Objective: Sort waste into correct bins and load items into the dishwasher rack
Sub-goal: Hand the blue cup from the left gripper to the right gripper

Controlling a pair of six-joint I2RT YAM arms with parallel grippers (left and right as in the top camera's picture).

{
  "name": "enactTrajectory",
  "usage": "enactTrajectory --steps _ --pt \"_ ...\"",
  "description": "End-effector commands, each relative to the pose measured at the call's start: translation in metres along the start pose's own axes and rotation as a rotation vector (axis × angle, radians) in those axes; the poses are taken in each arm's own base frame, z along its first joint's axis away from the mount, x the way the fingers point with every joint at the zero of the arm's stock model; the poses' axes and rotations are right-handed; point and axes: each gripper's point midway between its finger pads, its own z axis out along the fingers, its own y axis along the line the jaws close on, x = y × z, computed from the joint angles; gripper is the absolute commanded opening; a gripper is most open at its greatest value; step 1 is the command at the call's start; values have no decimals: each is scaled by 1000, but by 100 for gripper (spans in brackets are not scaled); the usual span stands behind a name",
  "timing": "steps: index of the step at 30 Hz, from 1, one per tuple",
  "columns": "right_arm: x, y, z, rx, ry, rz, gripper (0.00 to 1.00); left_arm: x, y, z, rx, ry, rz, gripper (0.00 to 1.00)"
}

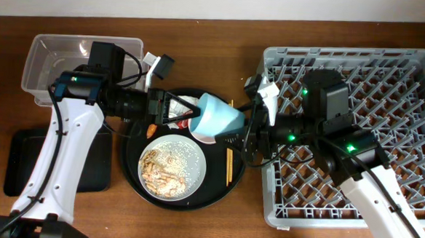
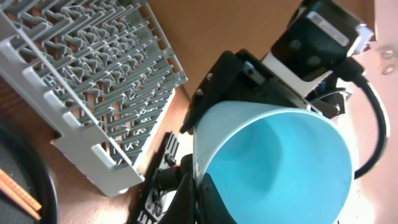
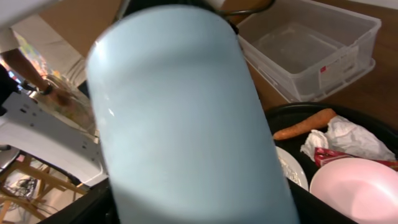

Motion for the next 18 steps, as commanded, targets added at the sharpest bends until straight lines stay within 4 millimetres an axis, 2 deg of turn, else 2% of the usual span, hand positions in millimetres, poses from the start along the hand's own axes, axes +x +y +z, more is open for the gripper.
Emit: enactTrajectory --steps 1,5,7,9,11,15,18 --pt "-4 -16 -1 84 -5 -1 74 -3 -32 0 145 -20 33 0" --pt "-10 5 0 -38 -24 -30 69 -3 -30 0 135 -18 40 0" --pt "-14 12 -1 -78 -38 -53 70 -2 -22 1 86 -10 40 0" --pt "-16 9 -1 -60 -45 -62 80 0 -17 2 56 -3 33 0" --pt "-17 4 -3 -41 -52 -60 84 0 -17 2 57 -3 32 0" --pt "-24 -16 -24 2 -95 -6 88 0 -18 1 61 -4 32 0" --pt "-30 -4 -34 -95 -124 -28 88 -1 -17 1 61 -4 36 0"
